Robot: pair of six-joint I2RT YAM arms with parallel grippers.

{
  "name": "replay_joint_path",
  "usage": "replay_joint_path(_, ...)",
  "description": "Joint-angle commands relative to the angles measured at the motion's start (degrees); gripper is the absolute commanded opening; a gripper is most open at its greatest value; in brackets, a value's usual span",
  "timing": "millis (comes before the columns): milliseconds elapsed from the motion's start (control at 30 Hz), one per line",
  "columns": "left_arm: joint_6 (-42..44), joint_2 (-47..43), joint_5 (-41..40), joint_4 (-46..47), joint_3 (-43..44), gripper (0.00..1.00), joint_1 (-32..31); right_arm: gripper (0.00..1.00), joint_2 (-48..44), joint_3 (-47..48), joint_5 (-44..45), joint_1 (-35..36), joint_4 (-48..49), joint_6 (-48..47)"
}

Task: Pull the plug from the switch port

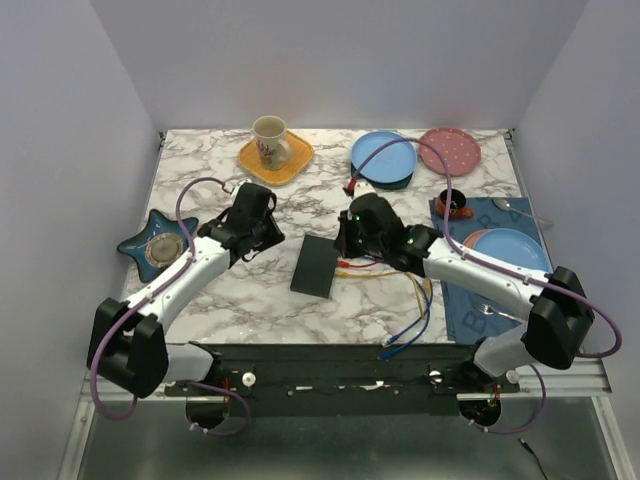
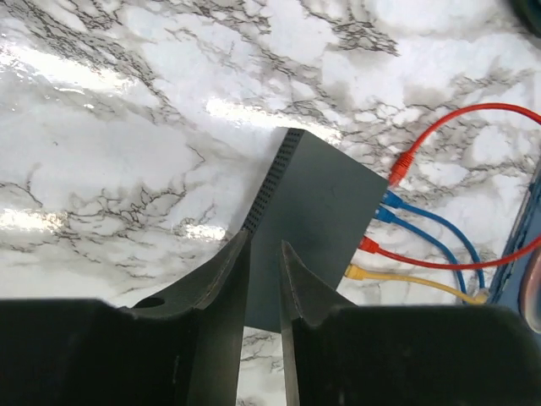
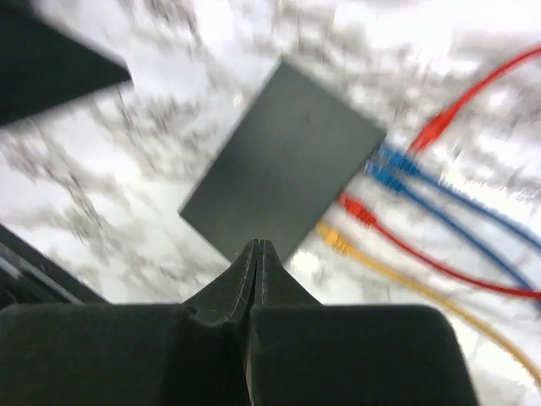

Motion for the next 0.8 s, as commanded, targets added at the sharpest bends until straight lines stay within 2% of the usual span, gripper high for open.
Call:
replay_joint_path(0, 2.8, -4.9, -3.3, -1.8, -3.3, 0.34, -4.3, 0.05, 2.6, 4.8, 2.6, -5.3, -4.3, -4.0)
replay_joint_path(67, 3.3, -6.1, -3.6, -1.8, -4.8, 0.43, -8.4, 0.04, 6.1, 7.0, 0.5, -8.7, -4.4, -3.9)
replay_joint_path(100, 3.3, -6.9, -4.3, -2.5, -5.8, 0.5, -10.0, 0.04, 7.2, 7.9, -0.3, -9.5, -4.4, -4.3)
replay_joint_path(133, 2.7, -7.1, -6.0, -3.4, -6.2, 0.98, -11.4, 0.03, 8.7, 8.8, -0.4, -10.2, -4.6, -4.8)
replay_joint_path(167, 2.6, -7.3, -7.0, -4.1, -6.6, 0.99, -13.9, 0.03, 10.0, 11.2, -0.5, -10.5, -4.9, -5.1)
replay_joint_path(300, 4.3, -7.5, -5.0, -3.2, -9.9, 0.99, -17.0, 0.02, 17.3, 16.0, -1.3, -11.3, -7.1, -6.0)
replay_joint_path(400, 5.7, -6.6, -5.3, -3.1, -10.2, 0.74, -19.6, 0.01, 20.0, 17.1, -2.8, -12.7, -7.7, -5.2)
replay_joint_path(433, 5.8, -6.3, -5.3, -3.1, -10.2, 0.49, -20.0, 0.01, 21.4, 17.1, -3.0, -13.4, -7.7, -5.0)
replay_joint_path(500, 5.9, -5.0, -5.2, -3.2, -10.5, 0.26, -21.0, 0.01, 22.3, 16.9, -3.3, -14.1, -7.9, -4.6)
replay_joint_path(533, 5.9, -4.5, -5.1, -3.2, -10.7, 0.12, -21.2, 0.01, 22.9, 16.3, -3.2, -14.6, -7.9, -4.5)
replay_joint_path(600, 5.7, -2.9, -4.7, -3.0, -11.0, 0.04, -21.3, 0.01, 23.3, 15.7, -2.6, -15.0, -7.9, -4.4)
replay_joint_path(767, 6.2, 0.2, -1.8, -1.4, -11.7, 0.02, -22.1, 0.01, 24.4, 14.1, -2.1, -16.6, -8.1, -4.4)
